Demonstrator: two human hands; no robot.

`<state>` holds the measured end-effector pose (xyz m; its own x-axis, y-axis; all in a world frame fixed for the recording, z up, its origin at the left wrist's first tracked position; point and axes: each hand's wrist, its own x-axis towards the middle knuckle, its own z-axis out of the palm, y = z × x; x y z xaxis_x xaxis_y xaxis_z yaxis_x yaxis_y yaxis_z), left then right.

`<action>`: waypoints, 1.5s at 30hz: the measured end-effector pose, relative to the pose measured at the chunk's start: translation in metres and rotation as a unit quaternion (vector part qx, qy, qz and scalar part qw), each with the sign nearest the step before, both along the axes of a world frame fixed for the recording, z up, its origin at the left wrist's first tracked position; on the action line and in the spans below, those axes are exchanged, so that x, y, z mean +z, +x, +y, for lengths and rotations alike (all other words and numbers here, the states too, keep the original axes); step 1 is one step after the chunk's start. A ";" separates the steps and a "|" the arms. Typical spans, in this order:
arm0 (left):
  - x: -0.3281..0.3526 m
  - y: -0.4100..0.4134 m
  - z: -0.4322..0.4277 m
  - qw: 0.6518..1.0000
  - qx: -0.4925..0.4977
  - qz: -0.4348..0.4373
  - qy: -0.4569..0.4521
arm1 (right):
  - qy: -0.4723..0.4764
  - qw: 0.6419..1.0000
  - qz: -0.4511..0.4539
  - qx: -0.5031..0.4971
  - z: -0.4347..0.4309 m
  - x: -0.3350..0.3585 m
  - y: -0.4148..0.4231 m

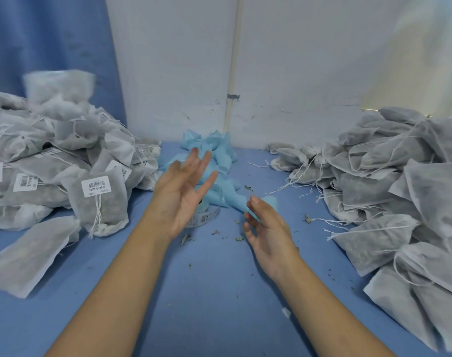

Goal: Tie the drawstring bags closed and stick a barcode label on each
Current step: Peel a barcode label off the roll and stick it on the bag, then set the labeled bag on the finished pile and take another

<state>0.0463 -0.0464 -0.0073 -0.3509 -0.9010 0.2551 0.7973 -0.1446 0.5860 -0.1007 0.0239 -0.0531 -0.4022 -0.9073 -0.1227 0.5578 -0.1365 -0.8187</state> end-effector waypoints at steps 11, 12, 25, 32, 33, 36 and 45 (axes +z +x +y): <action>-0.003 -0.039 0.001 0.966 0.005 -0.257 -0.023 | -0.077 0.988 -0.070 -0.111 -0.029 0.018 -0.056; -0.001 -0.047 -0.001 0.965 0.011 -0.263 -0.017 | -0.073 0.987 -0.074 -0.125 -0.038 0.020 -0.067; 0.009 -0.121 -0.037 0.959 0.021 -0.282 0.013 | 0.020 0.984 -0.028 -0.172 -0.134 0.005 -0.157; 0.000 -0.128 -0.041 0.961 0.021 -0.275 0.036 | 0.050 0.977 -0.034 -0.206 -0.139 0.003 -0.155; -0.001 -0.127 -0.040 0.960 0.020 -0.275 0.040 | 0.049 0.975 -0.033 -0.215 -0.137 0.004 -0.151; -0.004 -0.123 -0.035 0.958 0.019 -0.281 0.047 | 0.033 0.975 -0.028 -0.217 -0.125 0.007 -0.133; -0.017 -0.093 -0.004 0.940 0.034 -0.322 0.109 | -0.023 0.996 0.013 -0.082 -0.055 0.031 -0.067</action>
